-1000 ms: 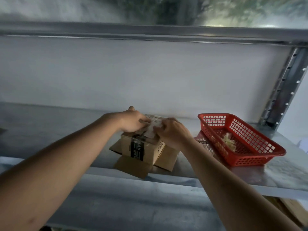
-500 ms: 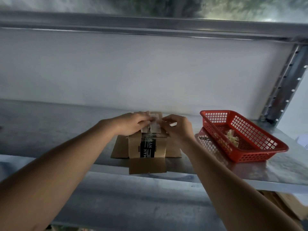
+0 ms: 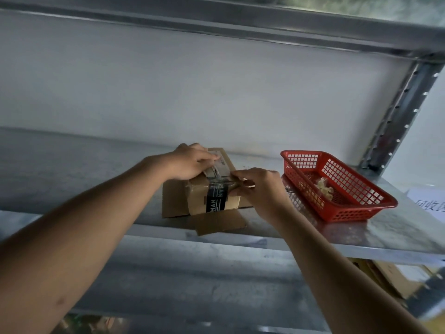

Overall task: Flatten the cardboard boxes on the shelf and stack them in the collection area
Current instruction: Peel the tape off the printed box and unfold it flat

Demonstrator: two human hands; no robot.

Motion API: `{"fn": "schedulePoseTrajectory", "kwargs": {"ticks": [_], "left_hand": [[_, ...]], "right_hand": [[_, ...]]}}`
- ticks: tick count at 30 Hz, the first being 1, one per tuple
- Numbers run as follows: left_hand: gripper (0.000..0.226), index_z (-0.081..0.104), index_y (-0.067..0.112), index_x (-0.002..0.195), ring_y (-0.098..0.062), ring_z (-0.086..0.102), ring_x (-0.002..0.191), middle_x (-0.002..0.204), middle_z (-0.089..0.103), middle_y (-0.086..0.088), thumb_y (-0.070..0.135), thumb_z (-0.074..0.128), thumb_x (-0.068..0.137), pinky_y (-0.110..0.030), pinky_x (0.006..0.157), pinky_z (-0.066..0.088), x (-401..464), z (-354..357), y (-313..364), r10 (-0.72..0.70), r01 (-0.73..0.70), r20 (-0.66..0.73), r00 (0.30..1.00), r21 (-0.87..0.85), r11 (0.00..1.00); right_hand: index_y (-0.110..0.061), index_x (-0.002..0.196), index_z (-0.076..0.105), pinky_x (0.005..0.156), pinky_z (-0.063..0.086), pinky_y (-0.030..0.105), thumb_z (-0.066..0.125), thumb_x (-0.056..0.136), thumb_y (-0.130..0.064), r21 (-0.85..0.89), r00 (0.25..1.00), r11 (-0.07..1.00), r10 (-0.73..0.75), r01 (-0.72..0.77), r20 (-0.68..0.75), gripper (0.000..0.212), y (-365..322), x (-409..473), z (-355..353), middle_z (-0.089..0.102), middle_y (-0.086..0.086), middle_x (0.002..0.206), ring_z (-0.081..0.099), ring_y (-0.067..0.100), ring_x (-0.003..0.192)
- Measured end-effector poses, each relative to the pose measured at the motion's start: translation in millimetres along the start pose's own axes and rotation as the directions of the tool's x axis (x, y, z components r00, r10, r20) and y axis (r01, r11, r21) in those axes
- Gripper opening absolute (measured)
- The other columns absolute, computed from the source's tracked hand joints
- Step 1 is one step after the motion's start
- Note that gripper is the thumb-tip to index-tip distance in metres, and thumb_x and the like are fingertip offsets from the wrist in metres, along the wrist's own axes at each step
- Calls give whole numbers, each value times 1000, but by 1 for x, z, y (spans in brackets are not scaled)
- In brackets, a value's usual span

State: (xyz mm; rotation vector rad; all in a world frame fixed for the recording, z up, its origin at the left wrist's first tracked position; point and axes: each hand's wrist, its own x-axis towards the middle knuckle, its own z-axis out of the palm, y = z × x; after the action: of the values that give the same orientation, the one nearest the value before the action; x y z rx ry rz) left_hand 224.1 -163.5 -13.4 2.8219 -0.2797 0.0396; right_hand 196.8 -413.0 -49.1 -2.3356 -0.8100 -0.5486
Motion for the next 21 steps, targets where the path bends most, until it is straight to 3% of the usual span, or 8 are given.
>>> {"fn": "schedulePoseTrajectory", "kwargs": {"ticks": [5,7,10,13,18,21], "left_hand": [[55,38,62,148,-26,31,123,118,40,2,76,23,97,-47,110,35,-9,-4,9,-39,46,-49,998,150,988],[52,39,60,148,-26,32,121,115,39,0,71,21,101,-47,105,39,-12,-3,14,-26,41,-78,997,204,978],[49,39,56,150,-27,32,120,123,41,-4,63,21,104,-46,101,38,-15,1,16,-36,55,-99,994,198,979],[50,40,55,151,-30,31,120,126,41,-6,61,24,104,-48,108,35,-15,3,15,-47,63,-103,994,162,985],[52,39,55,152,-28,29,123,130,40,-5,61,23,103,-49,114,31,-12,6,12,-57,70,-105,993,130,989],[53,39,55,152,-28,29,123,129,39,-4,64,23,102,-48,115,30,-11,7,9,-48,61,-109,993,118,991]], "right_hand": [[-25,128,73,79,57,33,83,85,-13,-224,997,971,73,-79,-35,46,1,2,-10,69,1,122,68,21,100],[-31,132,69,88,54,33,81,85,-16,-264,1000,965,0,7,27,51,-6,2,-11,61,-2,134,61,21,115],[-40,133,66,95,48,32,78,82,-29,-144,968,965,-196,219,155,54,-24,-3,-9,52,-7,142,52,18,127],[-39,127,71,91,52,36,79,82,-37,-144,956,951,-251,273,153,46,-39,-4,1,57,-8,134,55,18,120],[-25,94,83,68,52,33,87,79,-21,-234,940,919,-338,318,-47,15,-53,-7,16,71,-5,107,67,26,97],[-25,85,83,54,55,32,88,77,-19,-295,927,898,-365,326,-84,12,-58,-7,19,70,-8,98,68,22,87]]}}
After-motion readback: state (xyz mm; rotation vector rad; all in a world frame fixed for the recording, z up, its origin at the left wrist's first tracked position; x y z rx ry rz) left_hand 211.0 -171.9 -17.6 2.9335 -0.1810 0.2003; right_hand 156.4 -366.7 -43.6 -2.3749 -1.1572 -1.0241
